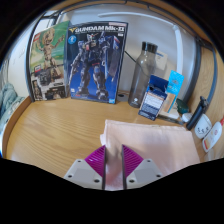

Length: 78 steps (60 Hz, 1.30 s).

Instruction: Fold towel

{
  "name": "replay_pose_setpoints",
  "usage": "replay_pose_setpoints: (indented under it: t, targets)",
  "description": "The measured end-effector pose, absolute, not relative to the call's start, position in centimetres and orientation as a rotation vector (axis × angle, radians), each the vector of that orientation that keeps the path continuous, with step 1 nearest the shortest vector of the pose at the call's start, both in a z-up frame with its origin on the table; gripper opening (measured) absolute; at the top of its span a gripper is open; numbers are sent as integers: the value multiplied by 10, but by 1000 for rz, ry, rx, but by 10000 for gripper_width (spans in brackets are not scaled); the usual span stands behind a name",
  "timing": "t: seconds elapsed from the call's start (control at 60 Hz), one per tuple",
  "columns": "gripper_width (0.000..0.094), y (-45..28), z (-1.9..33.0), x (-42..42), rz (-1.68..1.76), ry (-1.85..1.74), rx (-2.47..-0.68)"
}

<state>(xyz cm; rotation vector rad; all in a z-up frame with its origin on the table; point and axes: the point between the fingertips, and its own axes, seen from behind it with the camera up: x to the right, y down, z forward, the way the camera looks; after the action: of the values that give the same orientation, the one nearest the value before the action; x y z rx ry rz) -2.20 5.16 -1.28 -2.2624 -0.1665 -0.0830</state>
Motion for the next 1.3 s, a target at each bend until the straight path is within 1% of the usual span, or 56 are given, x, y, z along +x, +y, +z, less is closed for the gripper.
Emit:
replay_pose_setpoints:
  t: [0.017, 0.067, 0.2, 0.283, 0.35, 0.483, 0.567, 0.617, 0.667, 0.783, 0.817, 0.833, 0.85, 0.883, 0.9, 0.917, 0.933, 1.0, 1.067, 1.117, 1.15, 1.167, 1.217, 1.25, 1.283, 1.3]
  targets:
    - [279, 52, -13, -21, -88, -169, -2263]
    - [32, 53, -11, -12, -130, -165, -2258]
    - [25, 53, -10, -15, -39, -104, -2299]
    - [22, 53, 2, -14, 63, -55, -2316]
    - [22, 58, 35, -6, 111, -6, -2281]
    - [27, 61, 109, 44, 149, 77, -2199]
    - [28, 62, 136, 95, 127, 131, -2180]
    - [29, 63, 141, 127, 109, 155, -2175]
    - [29, 62, 138, 158, 69, 176, -2178]
    - [32, 61, 106, 221, -14, 163, -2240]
    - [77, 59, 95, 237, -55, 135, -2254]
    - [162, 60, 89, 244, -74, 122, -2258]
    - [188, 60, 84, 250, -92, 115, -2261]
    - [275, 61, 76, 263, -125, 99, -2261]
    - [279, 61, 72, 268, -140, 90, -2262]
    - [343, 61, 69, 272, -150, 85, -2264]
    - [317, 61, 66, 277, -159, 81, -2263]
    - [423, 63, 61, 287, -165, 63, -2246]
    - [445, 59, 60, 286, -135, 51, -2256]
    - [469, 57, 69, 283, -105, 53, -2241]
    - [503, 56, 79, 277, -81, 54, -2227]
    - [563, 54, 85, 273, -67, 53, -2224]
    - [660, 52, 107, 259, -17, 54, -2199]
    - [745, 50, 124, 246, 24, 57, -2180]
    - [859, 47, 142, 232, 64, 57, -2160]
    - [883, 46, 151, 224, 78, 58, -2148]
